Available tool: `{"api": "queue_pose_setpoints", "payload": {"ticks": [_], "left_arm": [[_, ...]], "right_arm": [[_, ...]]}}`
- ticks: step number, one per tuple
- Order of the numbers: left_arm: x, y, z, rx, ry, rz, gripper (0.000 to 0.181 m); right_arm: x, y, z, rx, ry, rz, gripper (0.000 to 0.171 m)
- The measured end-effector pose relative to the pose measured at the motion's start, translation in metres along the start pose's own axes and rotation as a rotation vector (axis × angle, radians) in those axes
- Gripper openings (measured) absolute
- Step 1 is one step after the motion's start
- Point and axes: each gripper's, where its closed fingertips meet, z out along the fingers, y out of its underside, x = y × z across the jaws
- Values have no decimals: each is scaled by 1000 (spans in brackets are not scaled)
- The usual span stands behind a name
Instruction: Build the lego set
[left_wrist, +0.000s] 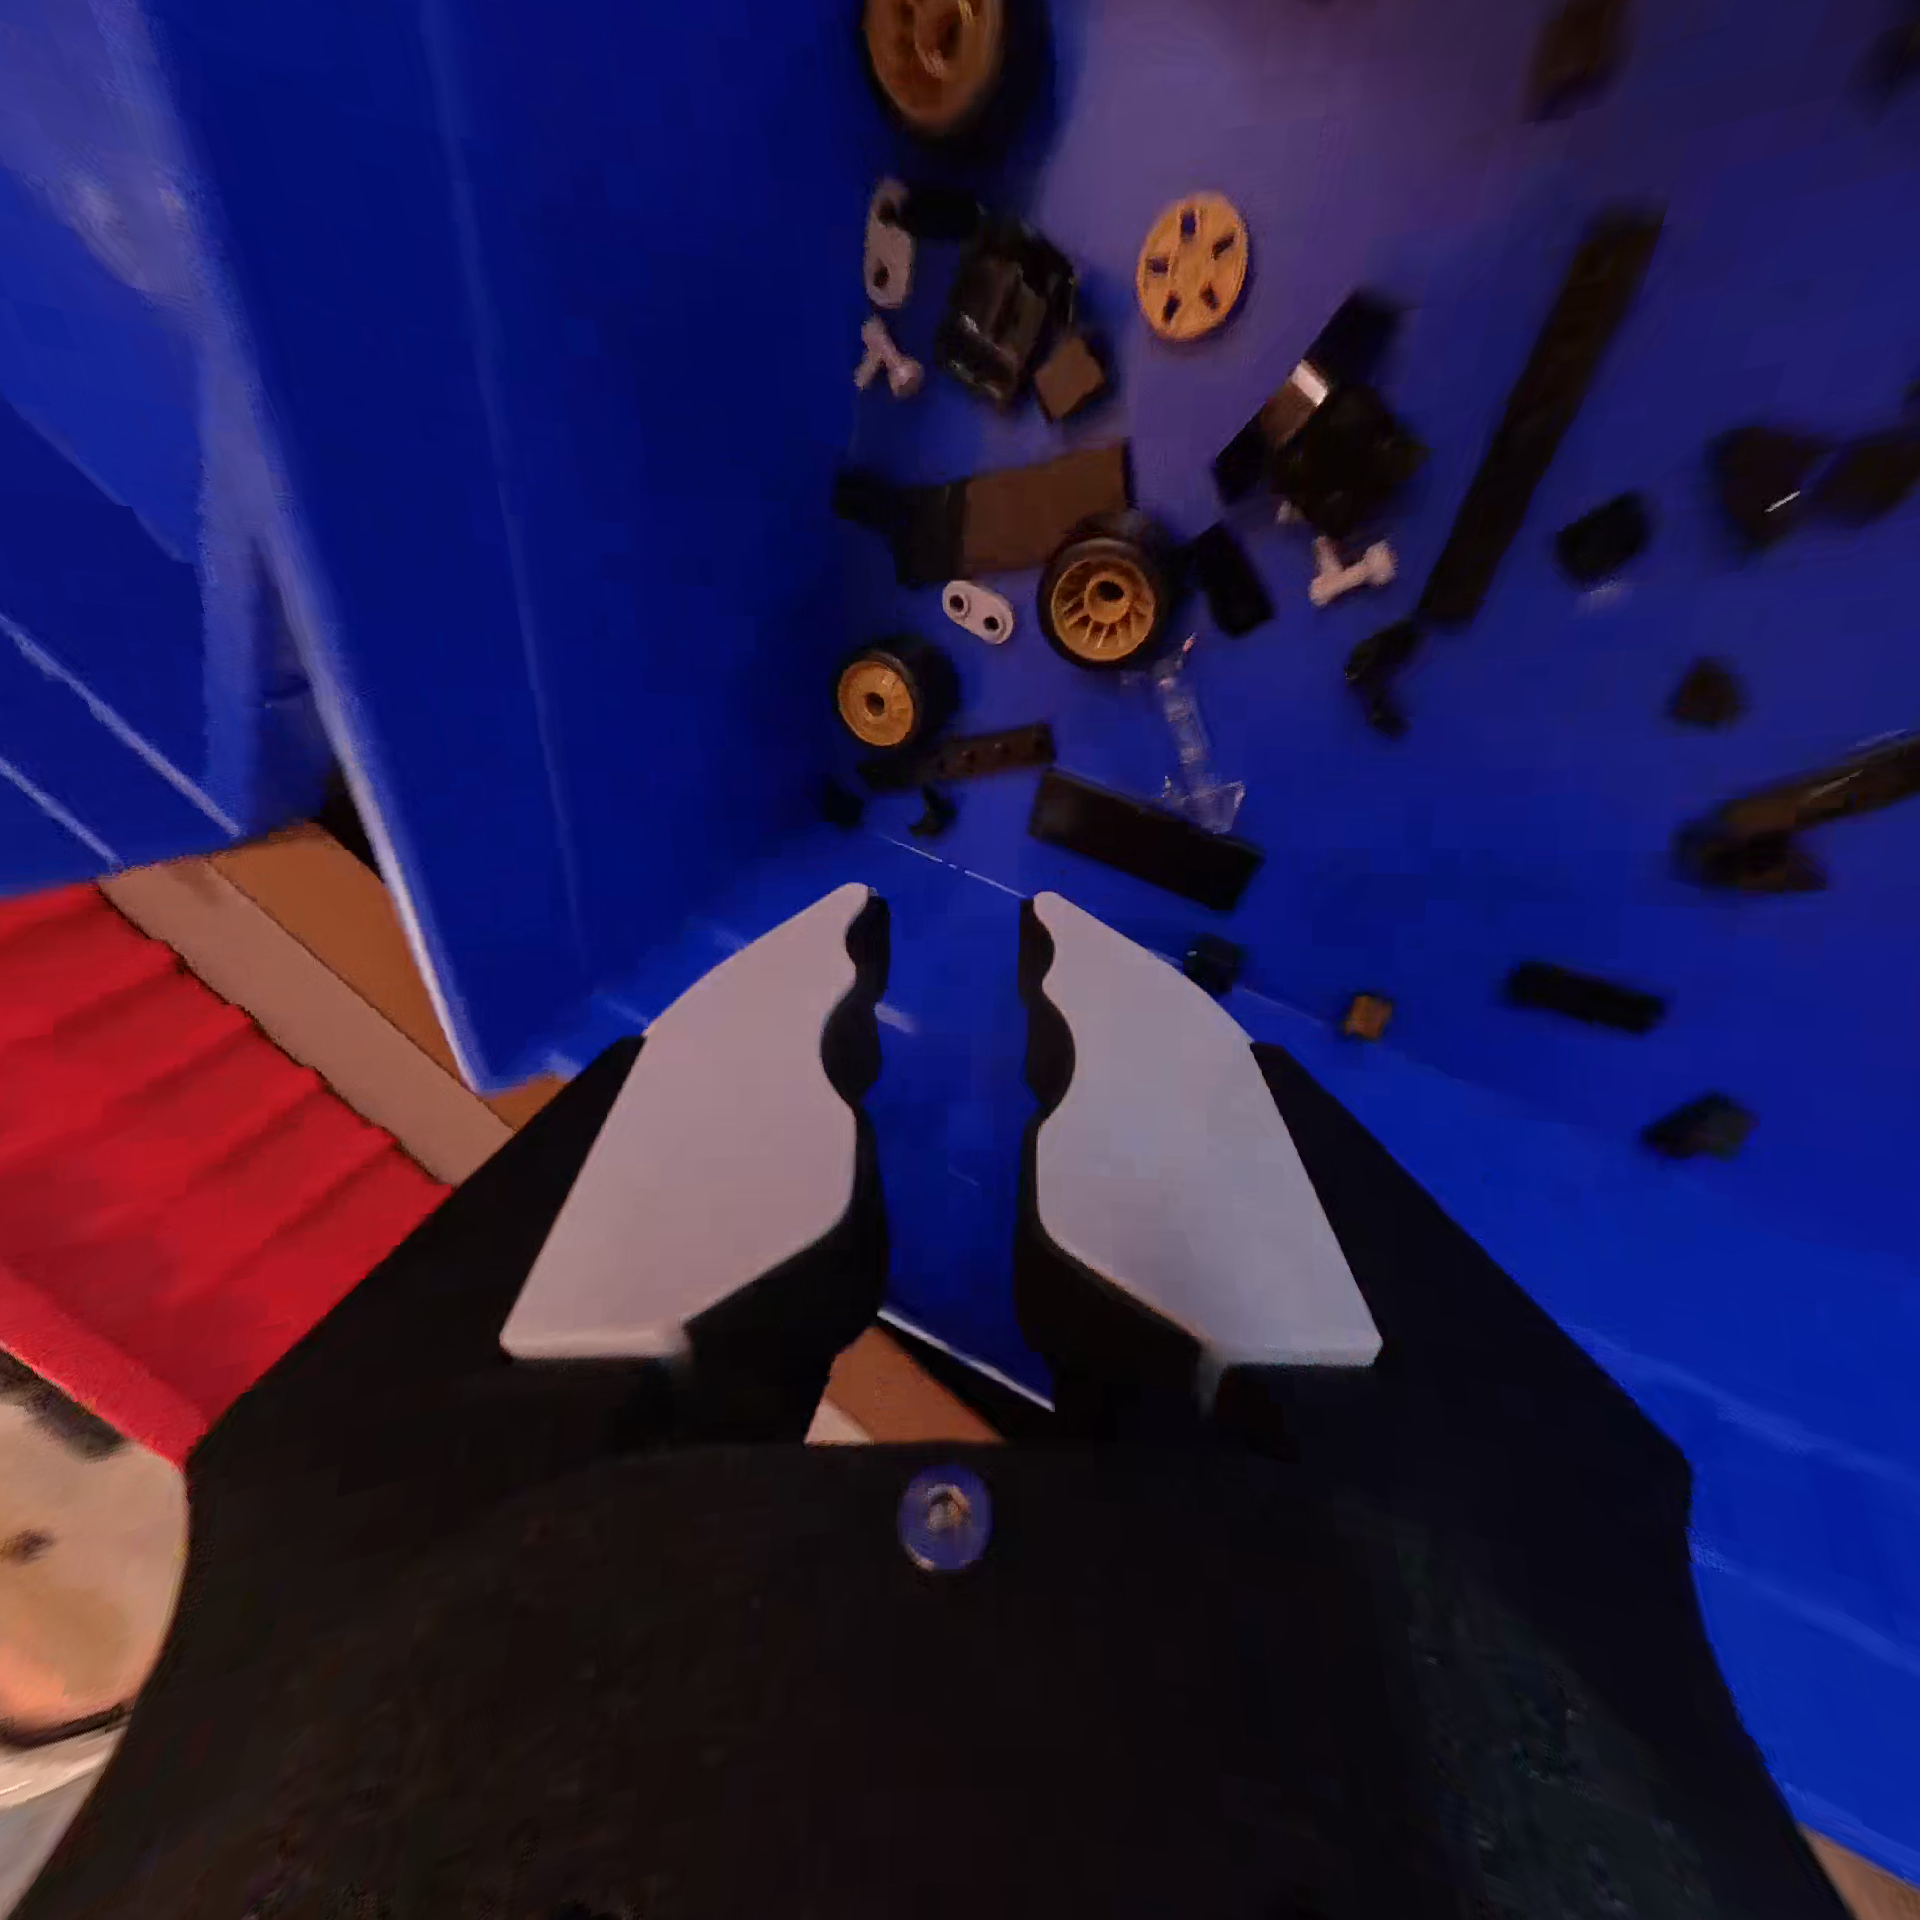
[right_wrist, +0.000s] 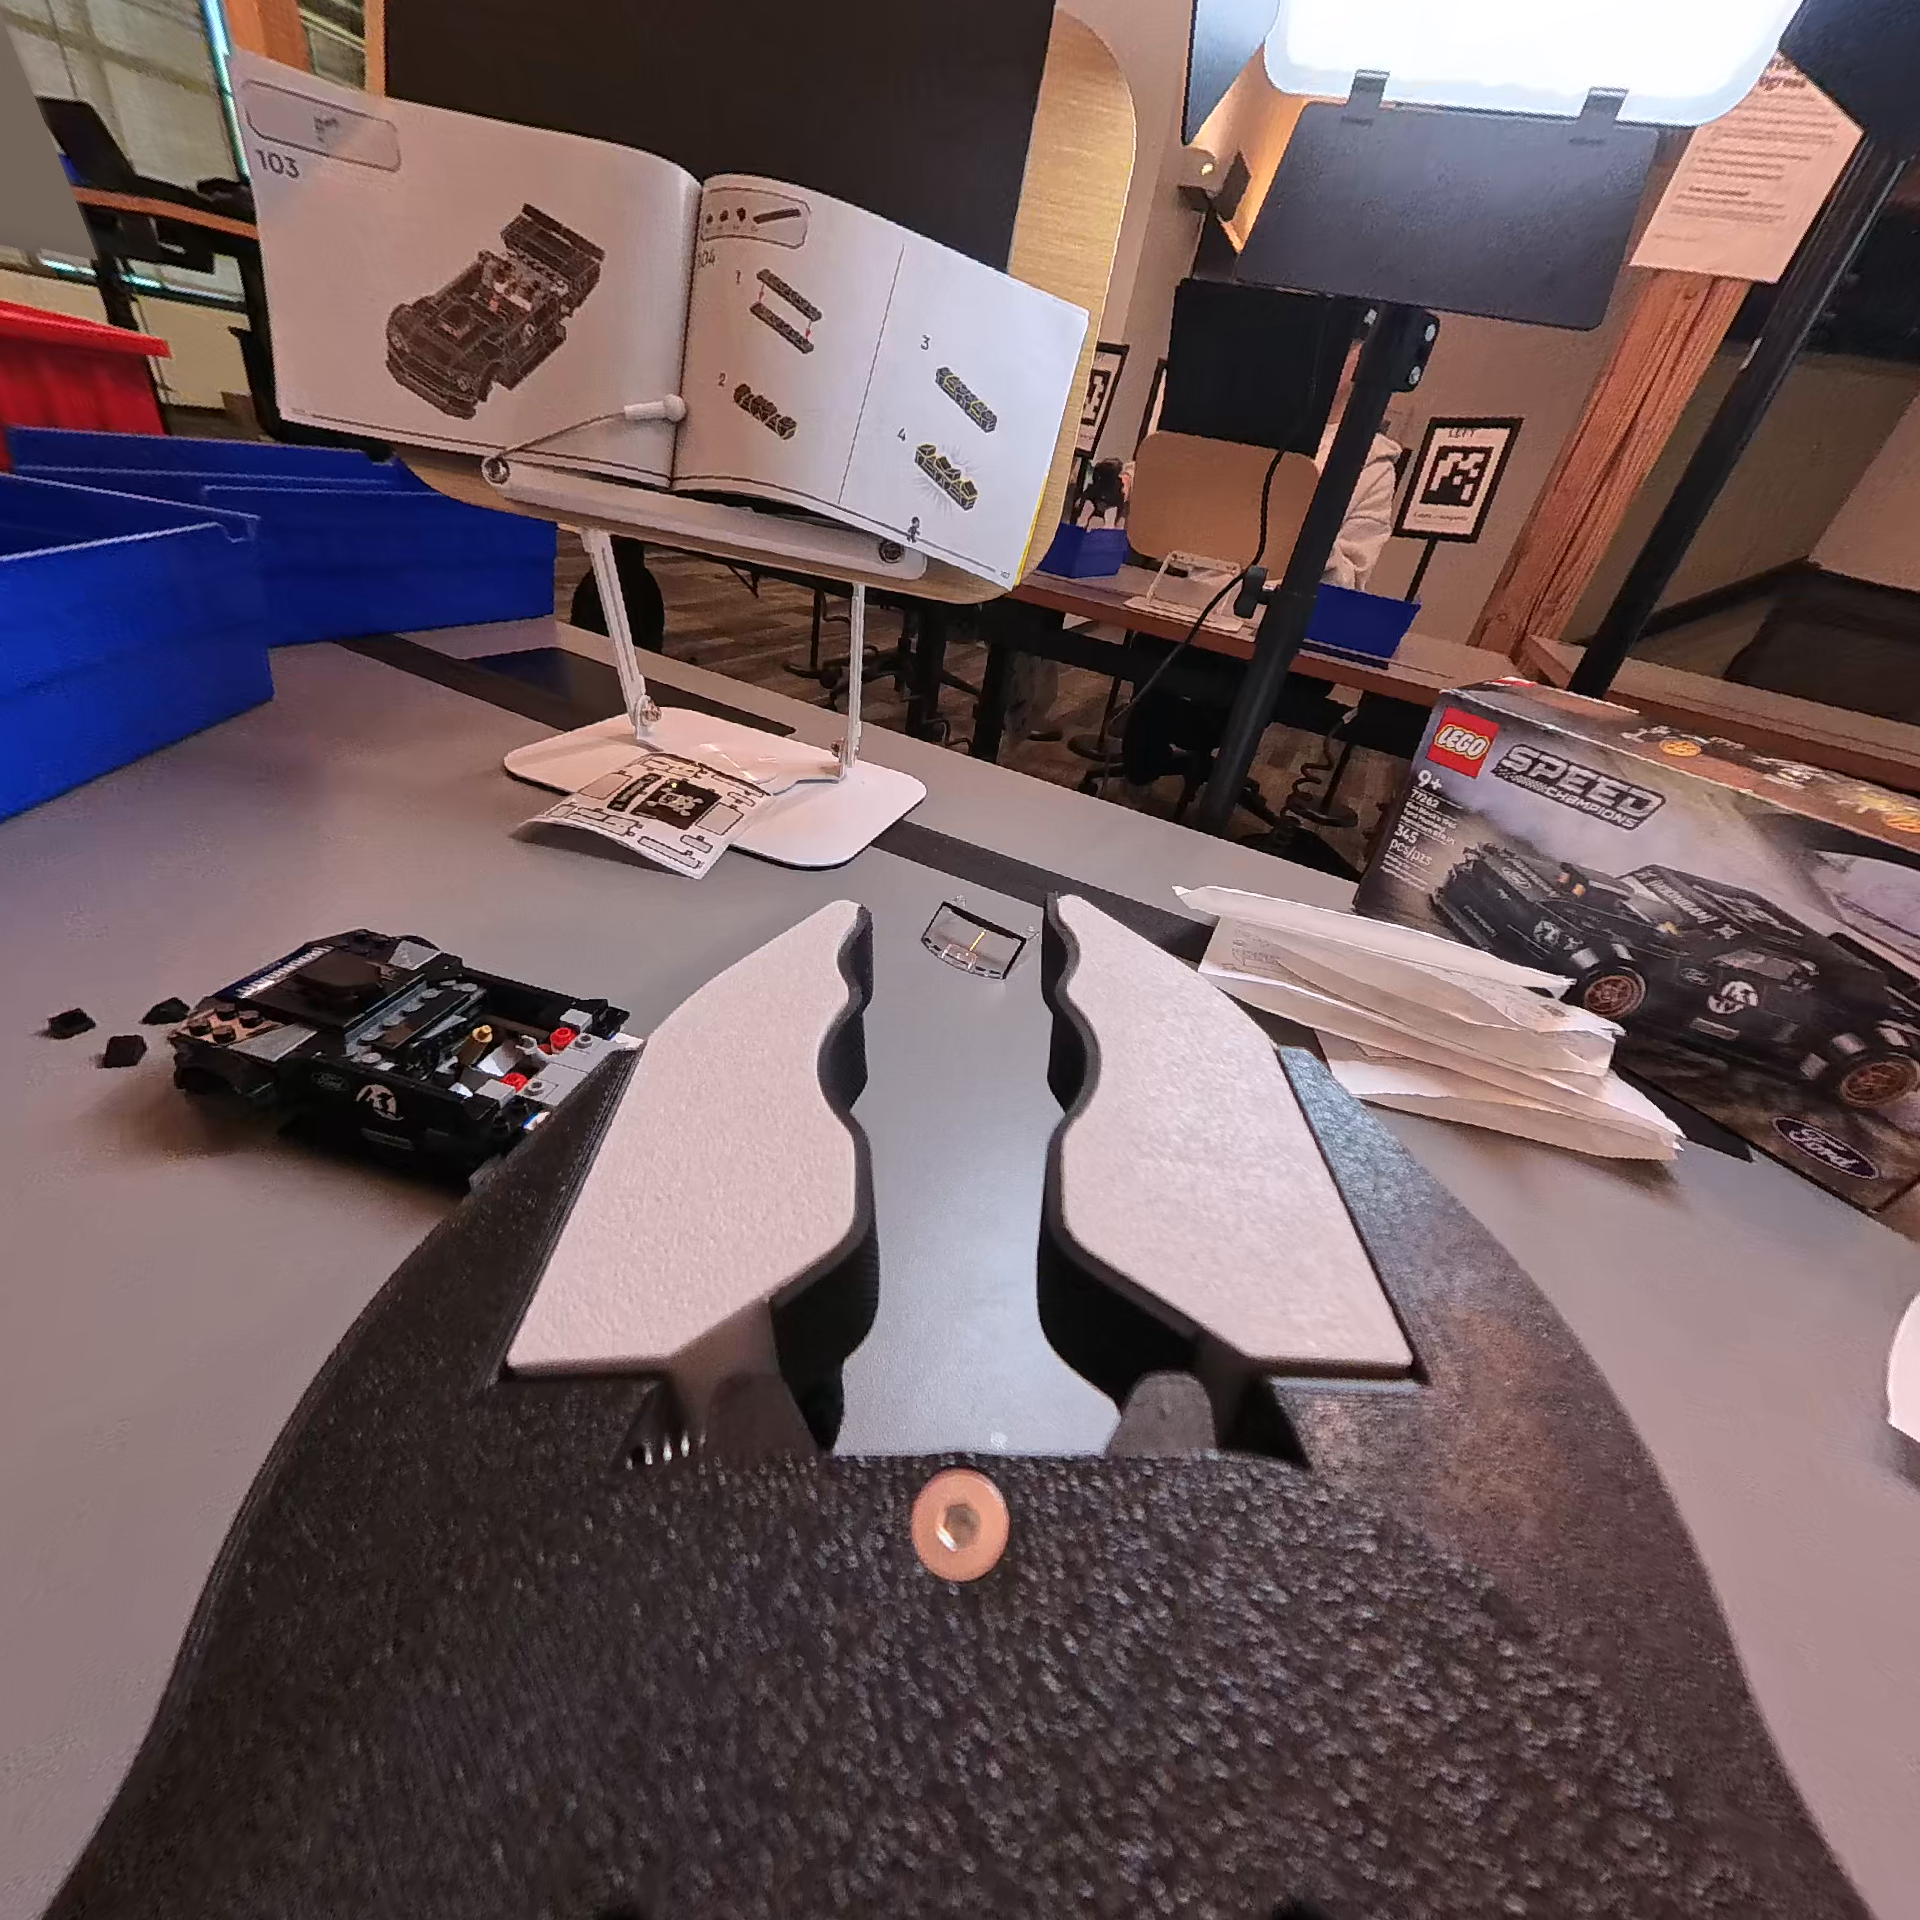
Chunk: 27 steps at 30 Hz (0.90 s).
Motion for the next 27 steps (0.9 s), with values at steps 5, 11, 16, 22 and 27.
{"api": "queue_pose_setpoints", "payload": {"ticks": [5, 11, 16, 22, 27], "left_arm": [[-1, 5, 29, -197, 67, 226, 33], [0, 12, 48, -321, 122, 313, 25], [-1, 11, 42, -306, 135, 314, 9], [-9, -3, -12, -47, 88, 216, 8], [14, -31, -81, 316, 76, 143, 8]], "right_arm": [[0, 1, 0, -2, -1, 0, 31], [4, 4, 0, -12, 9, 8, 31], [4, 8, 1, -27, 5, 13, 31], [4, 7, 1, -22, -1, 21, 31], [2, 2, -1, -5, -7, 21, 31]]}}
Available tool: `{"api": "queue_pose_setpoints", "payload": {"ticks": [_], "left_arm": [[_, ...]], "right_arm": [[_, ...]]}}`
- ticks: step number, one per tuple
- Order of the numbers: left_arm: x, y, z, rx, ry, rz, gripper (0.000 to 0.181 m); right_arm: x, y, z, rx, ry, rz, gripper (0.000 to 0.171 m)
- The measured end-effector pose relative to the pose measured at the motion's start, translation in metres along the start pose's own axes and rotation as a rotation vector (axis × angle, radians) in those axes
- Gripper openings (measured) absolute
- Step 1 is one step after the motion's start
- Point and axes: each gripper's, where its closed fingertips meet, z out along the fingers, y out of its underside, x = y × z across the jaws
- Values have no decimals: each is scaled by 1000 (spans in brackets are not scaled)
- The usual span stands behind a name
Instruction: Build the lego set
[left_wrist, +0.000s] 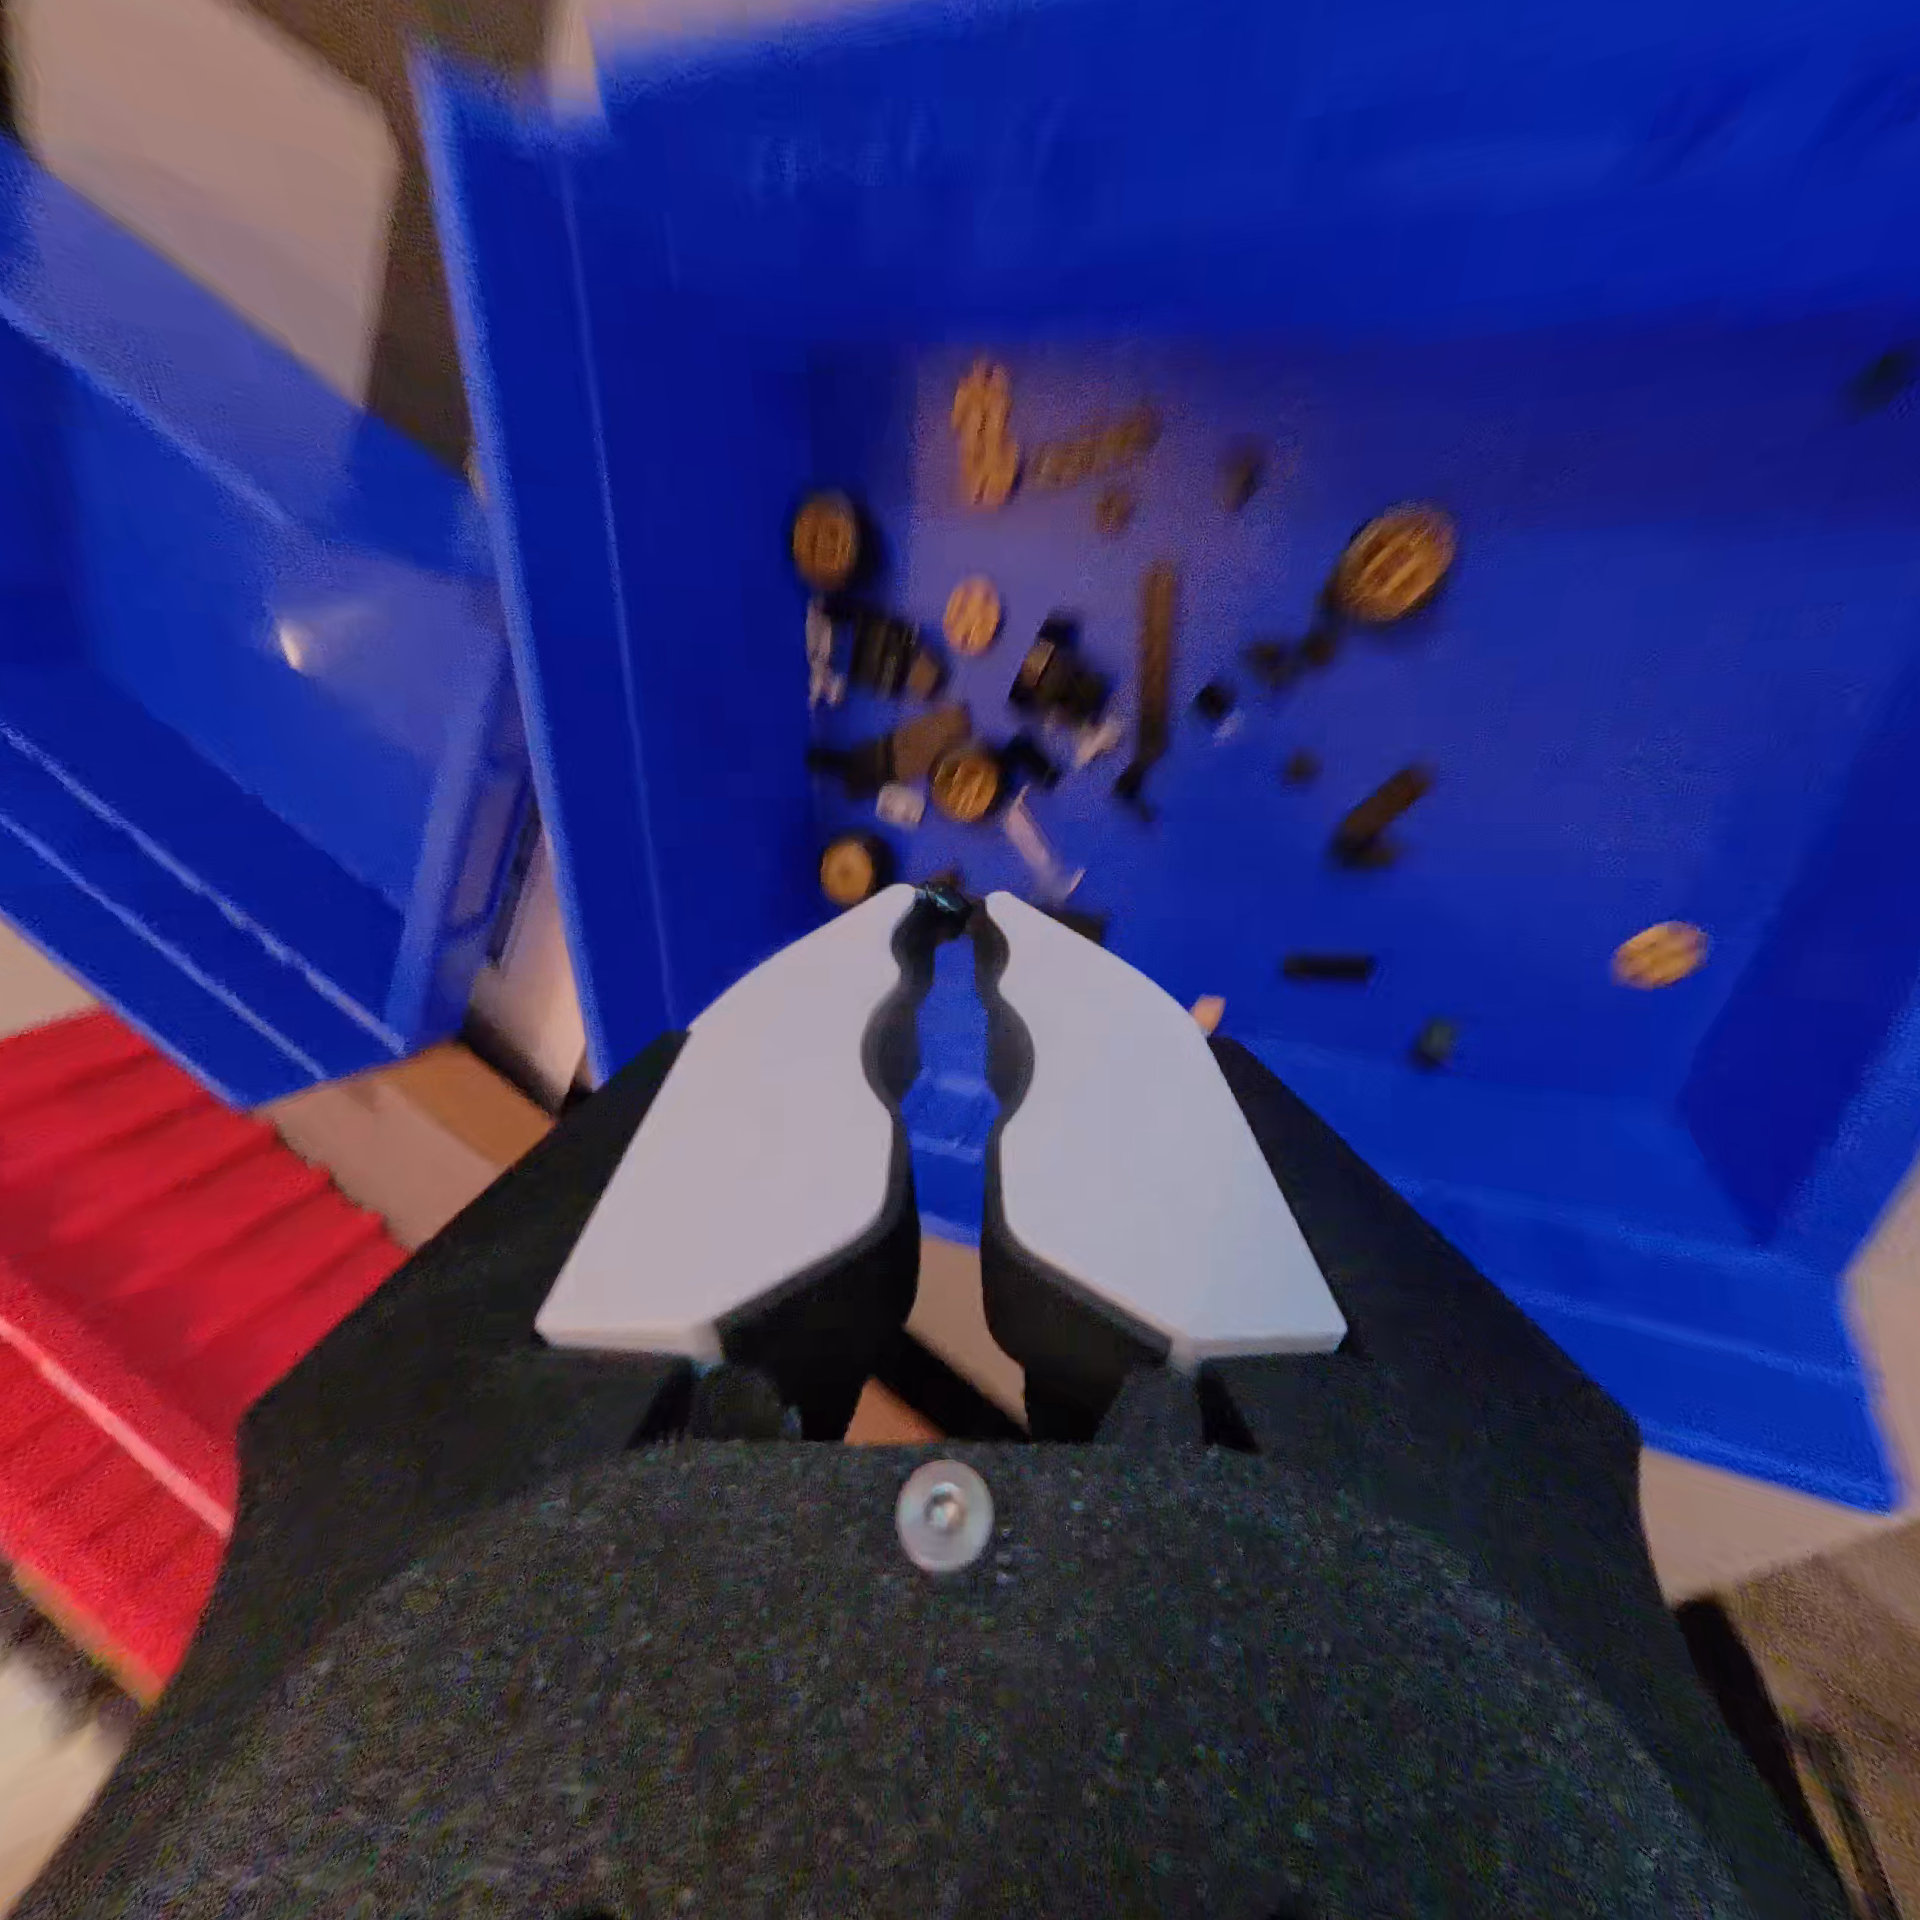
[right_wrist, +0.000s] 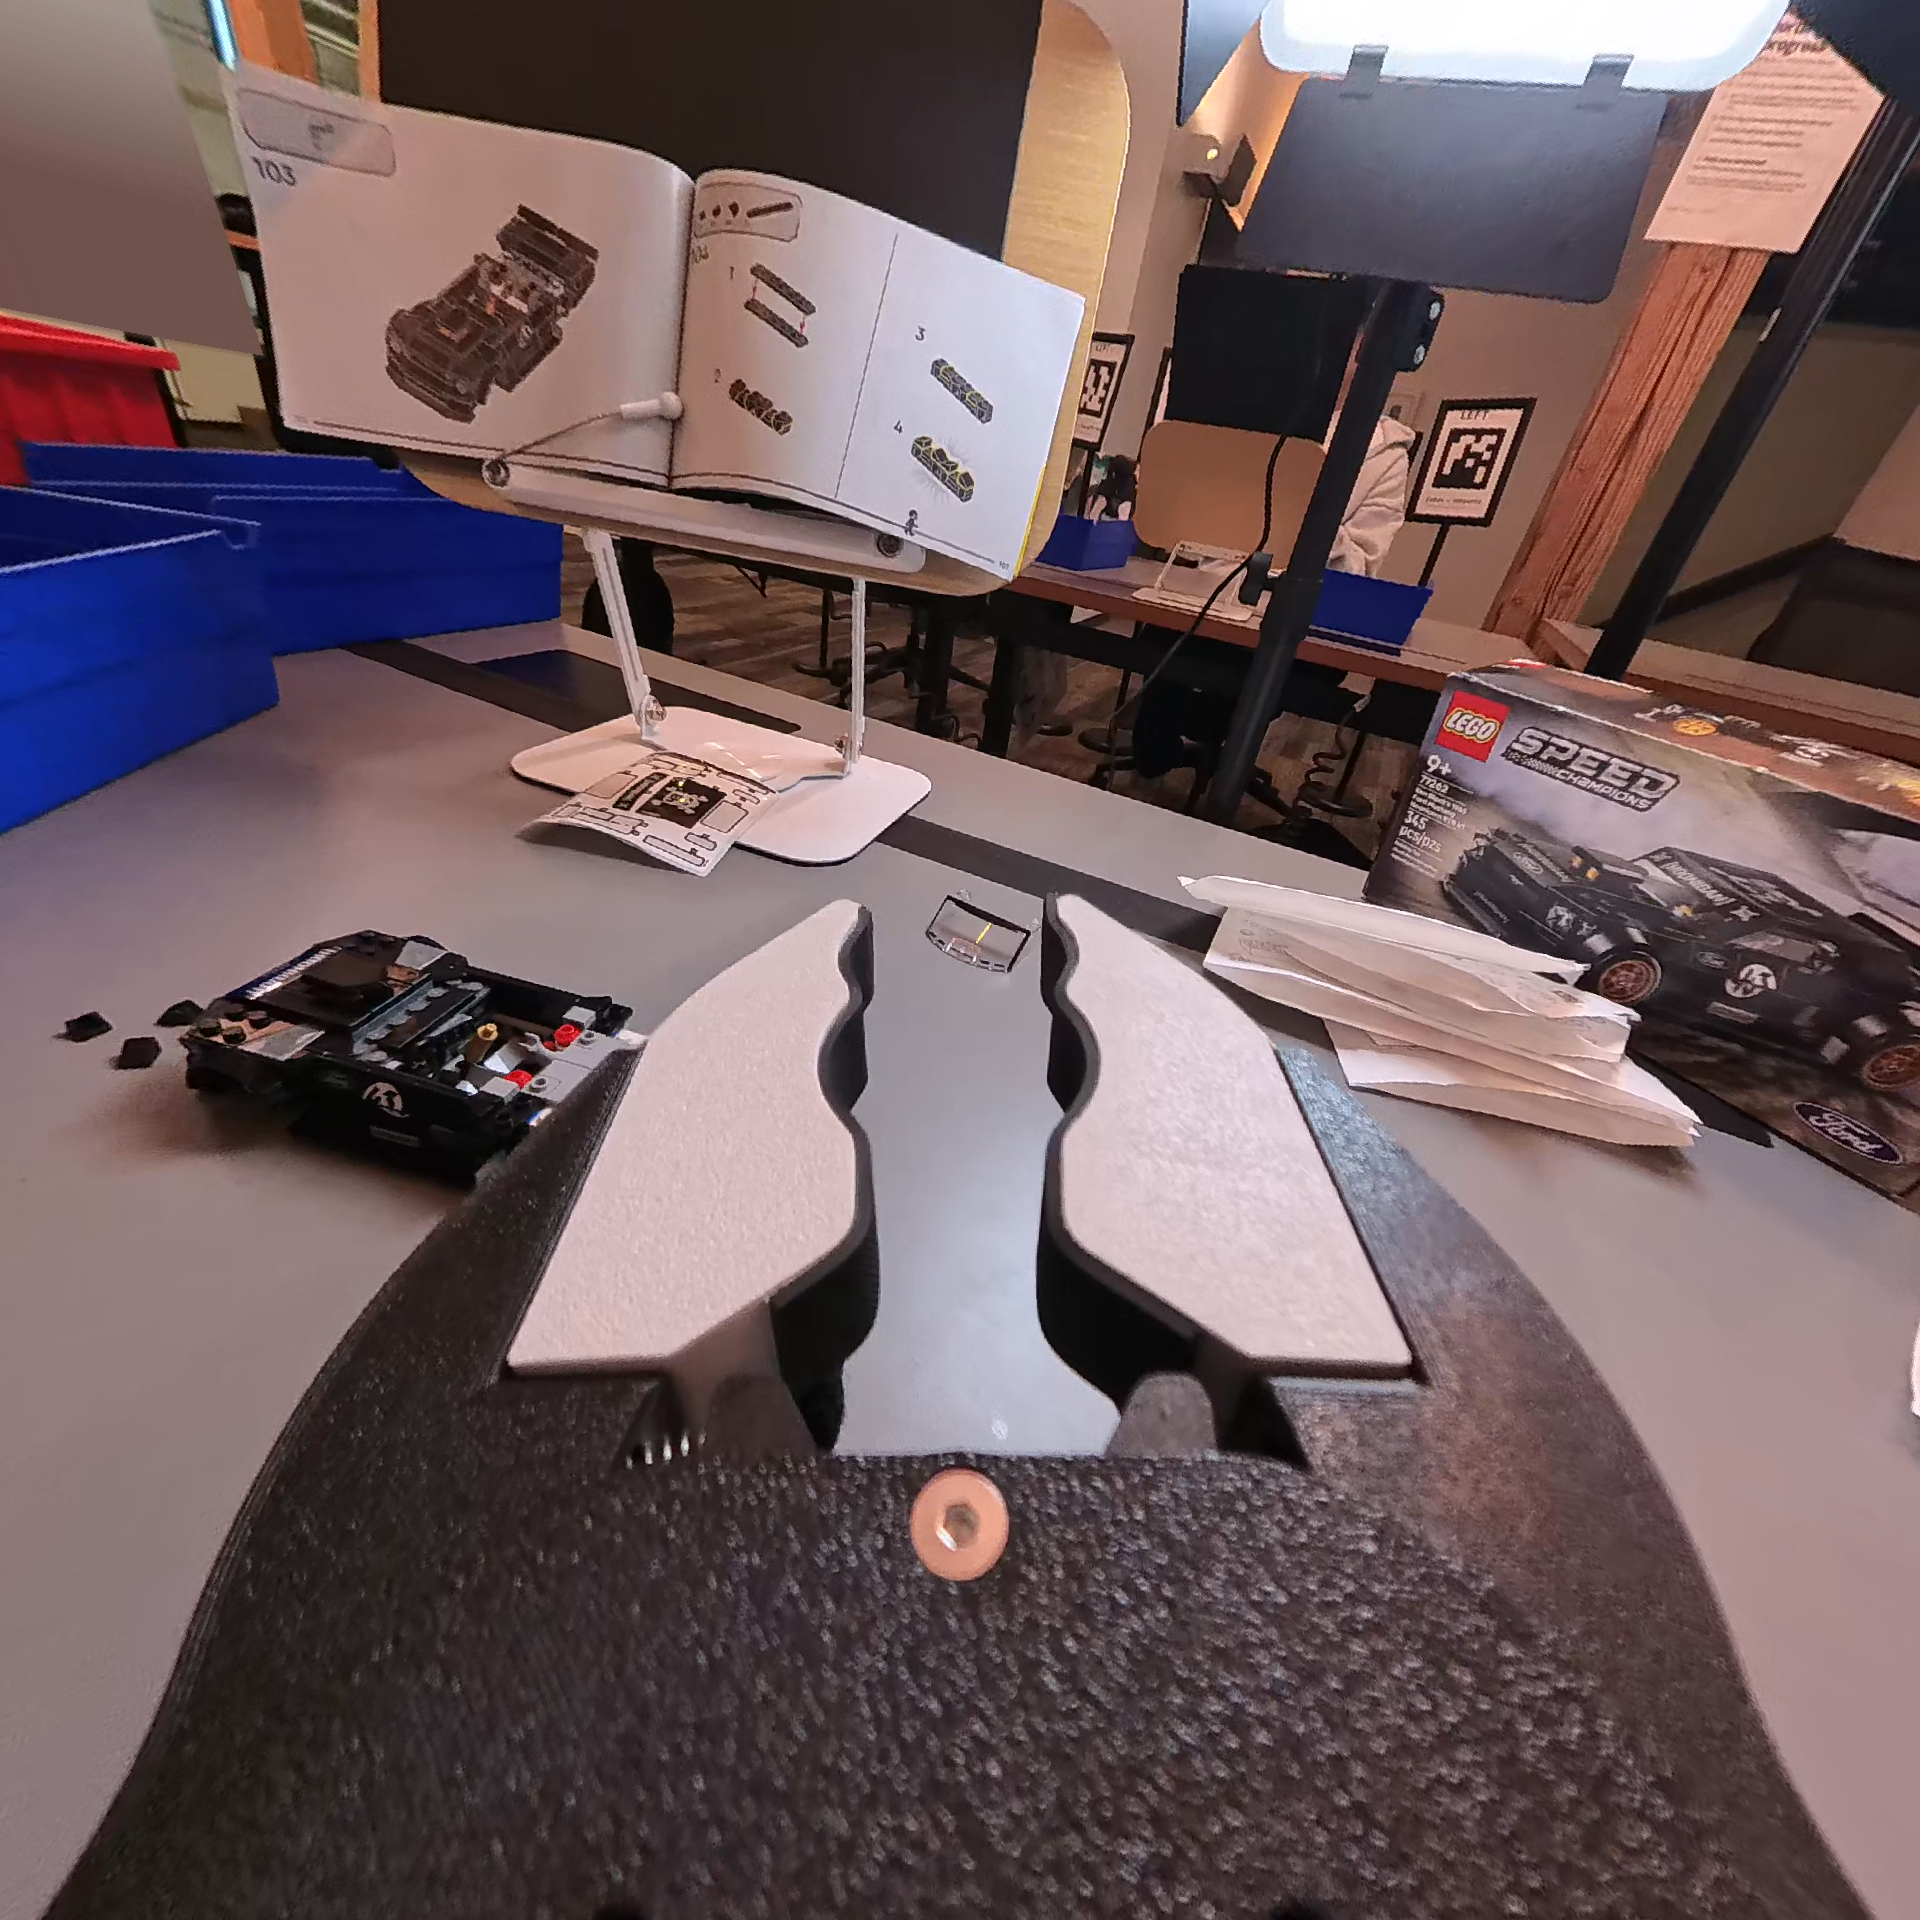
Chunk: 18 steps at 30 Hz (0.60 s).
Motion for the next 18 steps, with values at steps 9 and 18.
{"api": "queue_pose_setpoints", "payload": {"ticks": [9, 18], "left_arm": [[185, -173, -64, 694, 122, -55, 8], [263, -224, 44, 578, 248, -281, 7]], "right_arm": [[-5, -7, -3, 28, -10, -13, 31], [0, -5, -5, 32, 8, -1, 31]]}}
